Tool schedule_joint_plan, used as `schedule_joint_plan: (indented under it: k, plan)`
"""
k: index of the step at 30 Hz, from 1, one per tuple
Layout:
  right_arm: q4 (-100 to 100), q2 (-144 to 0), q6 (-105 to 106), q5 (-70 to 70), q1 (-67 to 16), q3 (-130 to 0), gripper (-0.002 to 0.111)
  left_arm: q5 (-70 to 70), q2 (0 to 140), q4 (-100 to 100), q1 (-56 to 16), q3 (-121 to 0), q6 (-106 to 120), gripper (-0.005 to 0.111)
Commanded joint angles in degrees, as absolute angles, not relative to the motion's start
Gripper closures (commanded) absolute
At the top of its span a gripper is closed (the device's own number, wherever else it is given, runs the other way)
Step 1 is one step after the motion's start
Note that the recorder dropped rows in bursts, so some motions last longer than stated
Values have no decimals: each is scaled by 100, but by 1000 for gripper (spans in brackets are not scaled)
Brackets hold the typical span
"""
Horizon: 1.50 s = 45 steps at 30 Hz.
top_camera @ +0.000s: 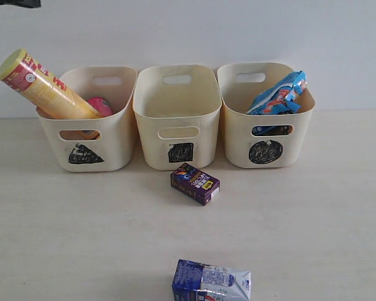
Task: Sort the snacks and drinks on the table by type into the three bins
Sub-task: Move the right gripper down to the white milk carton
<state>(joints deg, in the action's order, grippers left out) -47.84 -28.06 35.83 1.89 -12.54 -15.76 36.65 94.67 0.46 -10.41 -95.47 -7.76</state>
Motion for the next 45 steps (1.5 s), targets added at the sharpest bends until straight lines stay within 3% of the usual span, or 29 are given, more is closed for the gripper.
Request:
schedule_joint_plan:
  k: [1, 24, 31, 39, 45]
  plan:
    - [-4782, -2816, 3586, 172, -1263, -1537, 108, 3693, 8641, 0, -1029, -9093, -808, 102]
    - [-4782, -3108, 3502, 968, -1263, -1801, 108, 2731, 3635, -554, -1029, -4576, -808, 102]
    - [-4769, -4444, 3663, 2248, -1263, -2673, 108, 1921, 2891, -554, -1029, -3322, -808, 102]
    - [-4746, -6420, 4455, 4758, -1277, -4179, 108, 468, 2786, -541, -1029, -2280, -808, 102]
    - [-3727, -7436, 4086, 5056, -2412, -4943, 108, -336, 2786, -532, -1029, -1748, -808, 102]
